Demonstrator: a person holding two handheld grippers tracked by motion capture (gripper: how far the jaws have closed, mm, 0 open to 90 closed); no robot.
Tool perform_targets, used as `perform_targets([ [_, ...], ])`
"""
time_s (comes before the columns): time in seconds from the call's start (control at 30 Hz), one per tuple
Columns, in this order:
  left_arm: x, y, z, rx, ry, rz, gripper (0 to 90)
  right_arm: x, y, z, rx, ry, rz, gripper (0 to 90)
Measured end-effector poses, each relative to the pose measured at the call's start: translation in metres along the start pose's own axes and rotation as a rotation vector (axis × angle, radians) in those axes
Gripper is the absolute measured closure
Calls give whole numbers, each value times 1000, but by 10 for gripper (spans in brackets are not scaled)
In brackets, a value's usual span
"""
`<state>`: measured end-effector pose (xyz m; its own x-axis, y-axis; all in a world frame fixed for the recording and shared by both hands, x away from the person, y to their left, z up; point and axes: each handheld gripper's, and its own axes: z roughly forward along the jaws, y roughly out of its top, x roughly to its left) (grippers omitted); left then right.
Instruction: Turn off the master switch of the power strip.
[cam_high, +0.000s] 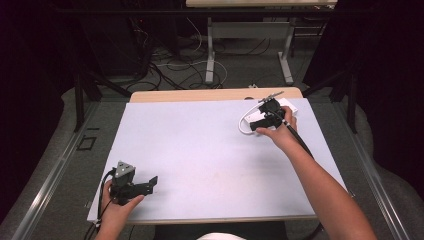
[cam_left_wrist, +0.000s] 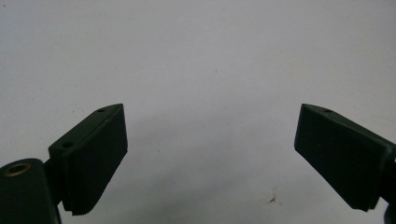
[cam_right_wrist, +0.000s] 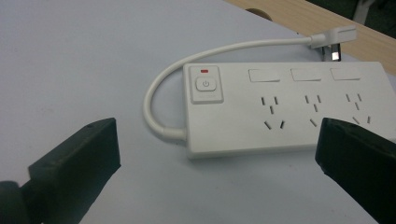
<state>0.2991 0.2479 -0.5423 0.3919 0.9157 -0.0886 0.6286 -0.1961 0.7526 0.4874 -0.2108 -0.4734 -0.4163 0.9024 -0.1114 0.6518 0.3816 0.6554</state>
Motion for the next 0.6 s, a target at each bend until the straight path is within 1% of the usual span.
perform_targets([
  [0.03,0,0,0,-1,2,0,97,0,-2,-3,0,2,1,0],
  [0.07,0,0,0,3,1,1,97,0,-4,-5,1,2,-11,0],
  [0.3,-1,0,1,-5,-1,-8,97,-1,-21,-23,-15,29,-22,0],
  [0.4,-1,0,1,-6,0,-8,97,0,-29,-31,-31,47,-31,0],
  [0.6,-2,0,1,-4,2,-9,97,4,-47,-47,-56,68,-52,0],
])
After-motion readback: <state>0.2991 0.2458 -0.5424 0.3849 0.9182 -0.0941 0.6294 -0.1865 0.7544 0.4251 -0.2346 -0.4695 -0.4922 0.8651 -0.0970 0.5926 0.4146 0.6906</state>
